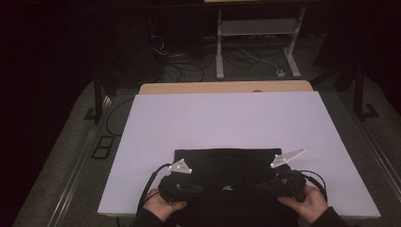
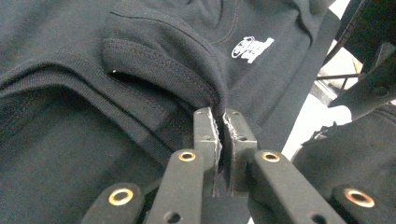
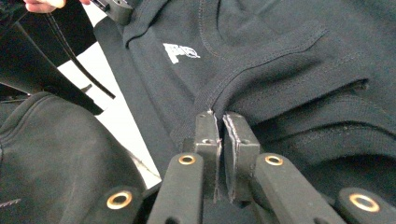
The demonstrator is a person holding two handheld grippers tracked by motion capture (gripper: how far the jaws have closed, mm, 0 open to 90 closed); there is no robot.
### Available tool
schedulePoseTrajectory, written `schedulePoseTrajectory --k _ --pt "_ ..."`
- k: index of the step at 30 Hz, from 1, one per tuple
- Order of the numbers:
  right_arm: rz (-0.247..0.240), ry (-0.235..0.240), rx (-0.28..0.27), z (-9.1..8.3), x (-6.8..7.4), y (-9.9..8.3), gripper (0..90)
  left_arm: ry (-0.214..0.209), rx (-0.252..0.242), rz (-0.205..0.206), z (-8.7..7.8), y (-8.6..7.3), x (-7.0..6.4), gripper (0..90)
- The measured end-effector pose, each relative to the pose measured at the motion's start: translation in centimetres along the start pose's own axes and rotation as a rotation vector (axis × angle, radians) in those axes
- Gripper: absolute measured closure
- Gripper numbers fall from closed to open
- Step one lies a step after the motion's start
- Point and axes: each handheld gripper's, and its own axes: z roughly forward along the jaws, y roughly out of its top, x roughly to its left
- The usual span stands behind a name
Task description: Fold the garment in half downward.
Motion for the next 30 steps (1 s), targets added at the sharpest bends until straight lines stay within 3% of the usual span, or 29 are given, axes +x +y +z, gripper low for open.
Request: schedulePoseTrajectory --k 7,9,12,17,22,30 --pt "0.004 -0.004 0.01 -0.1 0.4 -0.4 79.9 0.028 0.004 -0.008 -0.2 -0.1 -0.4 82.1" --pt "0.005 -0.015 0.003 -0.2 0.5 -0.4 77.2 0.047 0.001 -0.015 -0.2 -0.2 -0.6 77.5" --pt "-0.003 -0.032 -0.005 -0.5 0.6 -0.5 73.0 0.068 0.014 0.015 -0.5 -0.2 -0.7 64.4" --pt "-0.021 -0.062 -0.017 -1.1 0.8 -0.6 62.7 0.077 0.018 0.031 -1.2 0.1 -0.8 55.5" --pt "-0.019 -0.09 -0.053 -2.1 1.0 -0.4 53.5 0.116 0.037 0.065 -1.5 0.3 -0.7 41.8" --pt "-0.027 -0.127 -0.093 -3.4 0.8 -0.2 33.2 0.086 0.005 0.063 -2.3 0.9 -0.4 24.3"
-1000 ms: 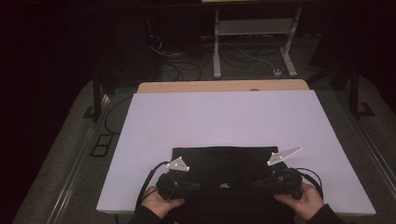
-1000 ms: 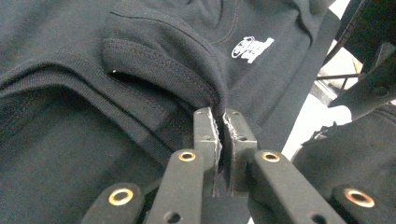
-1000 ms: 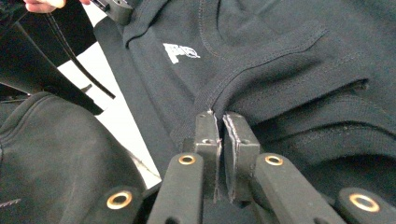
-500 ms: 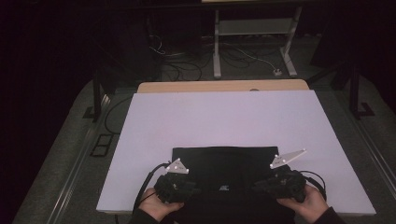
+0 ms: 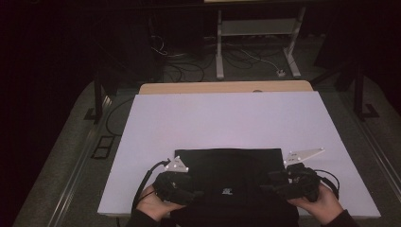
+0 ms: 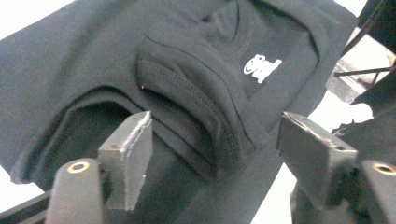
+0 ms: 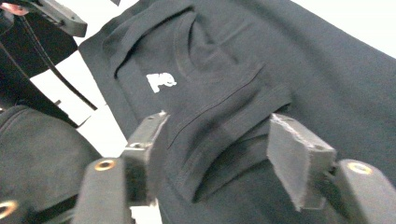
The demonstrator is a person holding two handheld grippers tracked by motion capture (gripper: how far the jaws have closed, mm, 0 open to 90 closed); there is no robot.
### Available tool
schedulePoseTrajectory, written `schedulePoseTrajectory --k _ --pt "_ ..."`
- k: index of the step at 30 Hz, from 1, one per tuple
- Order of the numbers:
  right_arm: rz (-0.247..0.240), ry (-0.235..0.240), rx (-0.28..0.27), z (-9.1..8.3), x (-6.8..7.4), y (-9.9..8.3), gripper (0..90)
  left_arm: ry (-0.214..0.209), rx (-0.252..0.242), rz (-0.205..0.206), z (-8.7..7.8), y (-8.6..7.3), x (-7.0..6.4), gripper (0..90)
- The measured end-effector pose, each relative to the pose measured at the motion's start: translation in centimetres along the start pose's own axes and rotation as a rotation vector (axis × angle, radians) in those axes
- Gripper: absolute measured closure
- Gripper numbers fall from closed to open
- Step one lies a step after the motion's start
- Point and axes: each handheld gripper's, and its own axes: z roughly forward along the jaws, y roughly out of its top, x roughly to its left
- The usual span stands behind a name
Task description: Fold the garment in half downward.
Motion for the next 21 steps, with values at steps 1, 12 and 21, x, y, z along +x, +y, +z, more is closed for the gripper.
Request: schedulePoseTrajectory --k 1,12,21 --pt "0.001 -0.006 -0.01 -0.2 -0.1 0.1 28.2 -0.005 -0.007 -0.005 -0.1 0.0 0.1 21.8" --pt "0.044 -0.062 -0.032 -1.9 -1.8 0.6 8.8 -0.023 -0.058 -0.016 -1.8 0.7 1.9 1.3" --pt "0.042 -0.072 -0.017 -2.6 -3.0 1.3 0.0 0.008 -0.07 0.015 -2.3 1.3 2.8 0.0"
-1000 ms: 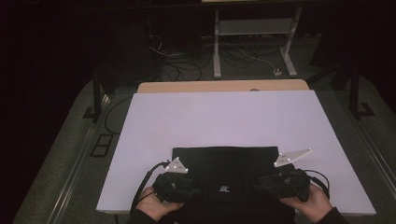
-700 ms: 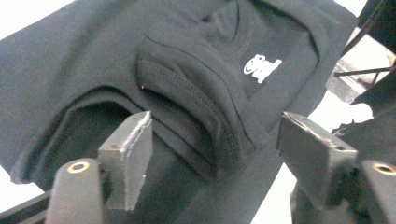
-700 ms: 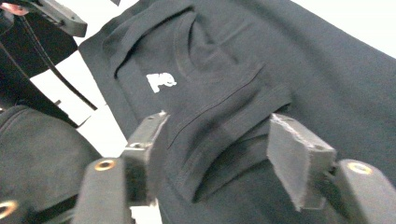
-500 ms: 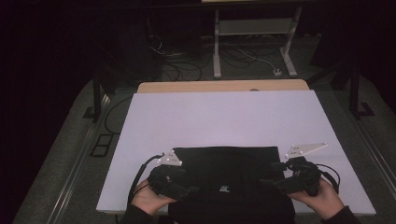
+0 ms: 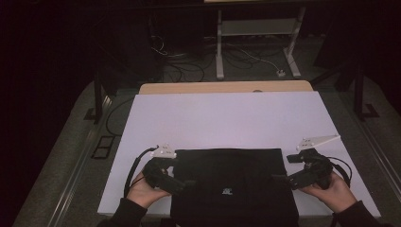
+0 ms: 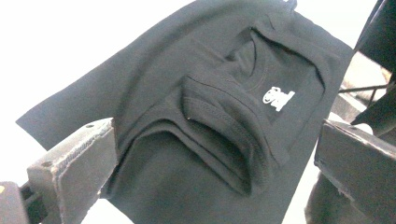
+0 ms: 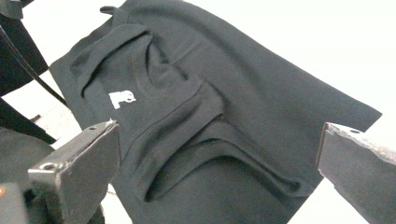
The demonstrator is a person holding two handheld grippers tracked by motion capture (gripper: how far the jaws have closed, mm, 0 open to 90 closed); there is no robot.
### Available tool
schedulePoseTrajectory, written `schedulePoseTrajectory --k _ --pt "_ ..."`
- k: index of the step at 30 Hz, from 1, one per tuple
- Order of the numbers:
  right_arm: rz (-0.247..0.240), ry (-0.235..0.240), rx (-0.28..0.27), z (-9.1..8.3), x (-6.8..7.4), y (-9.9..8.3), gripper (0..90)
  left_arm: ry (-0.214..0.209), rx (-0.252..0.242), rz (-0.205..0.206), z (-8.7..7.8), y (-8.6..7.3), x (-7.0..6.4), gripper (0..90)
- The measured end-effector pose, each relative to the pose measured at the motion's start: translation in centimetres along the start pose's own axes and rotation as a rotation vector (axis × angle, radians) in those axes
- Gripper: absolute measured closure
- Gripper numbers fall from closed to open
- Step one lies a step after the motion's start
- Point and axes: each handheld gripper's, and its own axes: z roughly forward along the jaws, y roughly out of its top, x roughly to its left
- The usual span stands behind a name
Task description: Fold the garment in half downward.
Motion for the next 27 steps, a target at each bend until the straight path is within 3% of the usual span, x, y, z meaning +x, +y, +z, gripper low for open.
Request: schedulePoseTrajectory --k 5,9,19,27 --pt "0.013 0.001 -0.003 -0.4 -0.8 0.5 0.0 0.019 0.032 0.063 0.2 0.5 0.0 0.0" --pt "0.017 0.004 -0.011 -0.7 -1.5 0.9 0.0 0.018 0.034 0.08 0.3 1.0 0.3 0.0" --pt "0.016 -0.001 -0.007 -0.8 -2.8 1.6 0.0 0.042 0.009 0.08 -0.1 2.3 1.7 0.0" --pt "0.009 -0.004 -0.009 -0.8 -3.7 2.0 0.0 0.056 0.001 0.058 -0.2 2.6 3.0 0.0"
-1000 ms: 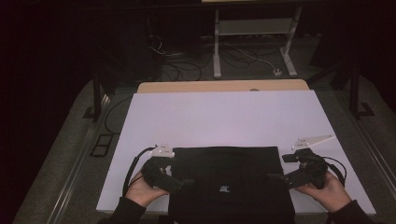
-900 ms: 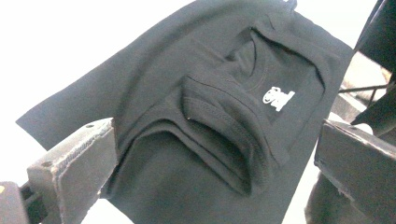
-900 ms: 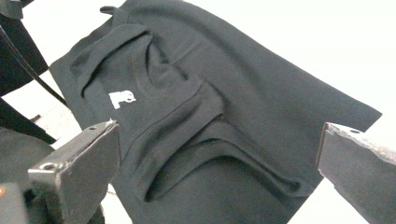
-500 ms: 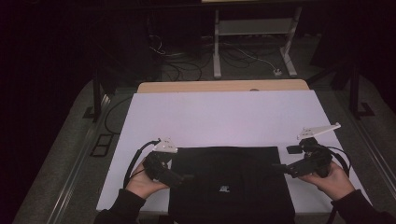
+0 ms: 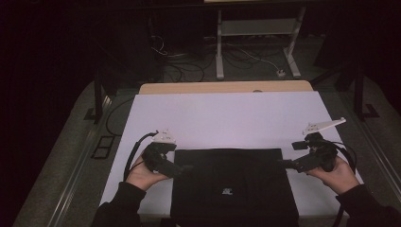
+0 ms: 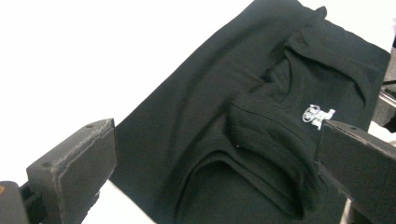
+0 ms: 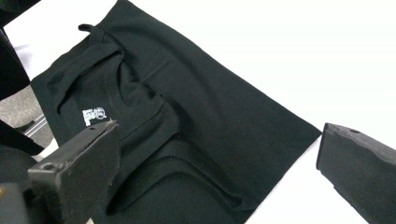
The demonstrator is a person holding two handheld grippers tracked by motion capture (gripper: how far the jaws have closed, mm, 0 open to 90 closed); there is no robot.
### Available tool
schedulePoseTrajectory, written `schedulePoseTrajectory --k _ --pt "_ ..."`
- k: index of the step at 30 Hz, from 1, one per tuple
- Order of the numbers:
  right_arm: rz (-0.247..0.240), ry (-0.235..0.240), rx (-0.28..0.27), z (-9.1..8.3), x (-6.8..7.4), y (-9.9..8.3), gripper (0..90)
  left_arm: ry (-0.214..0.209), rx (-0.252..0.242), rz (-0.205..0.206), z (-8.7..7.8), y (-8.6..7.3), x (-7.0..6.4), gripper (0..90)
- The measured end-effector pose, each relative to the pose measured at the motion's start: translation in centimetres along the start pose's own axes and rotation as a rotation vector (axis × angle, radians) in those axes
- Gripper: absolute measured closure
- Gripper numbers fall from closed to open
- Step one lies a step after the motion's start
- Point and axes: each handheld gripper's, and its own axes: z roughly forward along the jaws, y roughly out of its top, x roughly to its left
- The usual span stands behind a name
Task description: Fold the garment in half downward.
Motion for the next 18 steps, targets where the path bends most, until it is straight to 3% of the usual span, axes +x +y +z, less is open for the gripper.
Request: schedulePoseTrajectory --k 10,18 --pt "-0.008 -0.005 -0.005 0.6 -0.9 0.4 0.0 0.008 0.0 -0.041 0.3 -0.3 1.7 0.0" --pt "-0.002 -0.007 -0.007 1.3 -1.9 0.7 0.0 0.0 -0.005 -0.042 0.8 -0.2 2.5 0.0"
